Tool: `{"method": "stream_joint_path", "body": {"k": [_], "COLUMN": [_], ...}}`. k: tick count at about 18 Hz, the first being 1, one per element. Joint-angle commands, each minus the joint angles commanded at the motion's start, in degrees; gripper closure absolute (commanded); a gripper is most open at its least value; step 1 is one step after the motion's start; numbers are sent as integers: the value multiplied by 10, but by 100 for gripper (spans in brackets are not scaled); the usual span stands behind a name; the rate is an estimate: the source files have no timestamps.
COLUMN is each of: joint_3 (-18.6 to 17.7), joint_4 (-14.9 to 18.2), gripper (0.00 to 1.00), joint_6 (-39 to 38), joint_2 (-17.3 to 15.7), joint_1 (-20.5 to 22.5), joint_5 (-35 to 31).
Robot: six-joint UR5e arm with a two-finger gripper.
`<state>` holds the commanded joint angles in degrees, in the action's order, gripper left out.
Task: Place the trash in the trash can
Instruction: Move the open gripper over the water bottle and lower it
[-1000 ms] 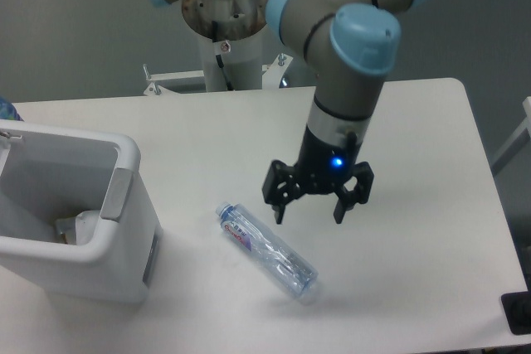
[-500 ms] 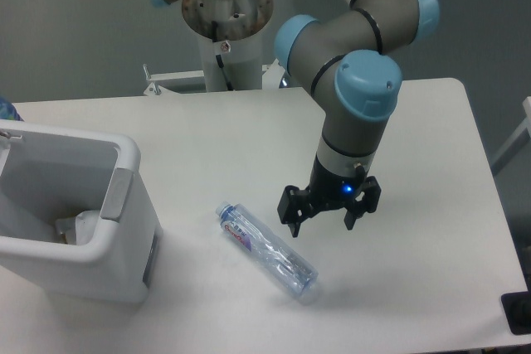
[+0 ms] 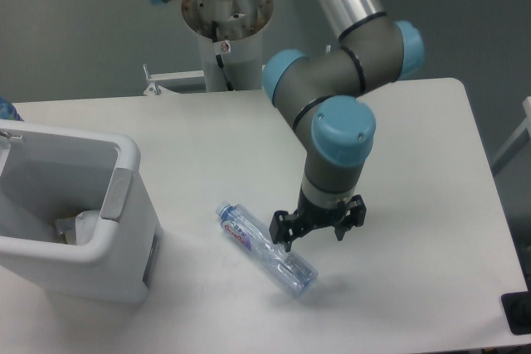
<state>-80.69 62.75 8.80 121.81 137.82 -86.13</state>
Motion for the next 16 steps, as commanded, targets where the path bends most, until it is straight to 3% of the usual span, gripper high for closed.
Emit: {"method": "stream_joint_path", "body": {"k": [9, 16], "joint_3": [23, 28], "joint_4": [-2, -2], "gripper": [0, 0], "joint_6": [-39, -48], "joint_2": [51, 71], "joint_1": [-18, -22], "joint_5": [-31, -47]}}
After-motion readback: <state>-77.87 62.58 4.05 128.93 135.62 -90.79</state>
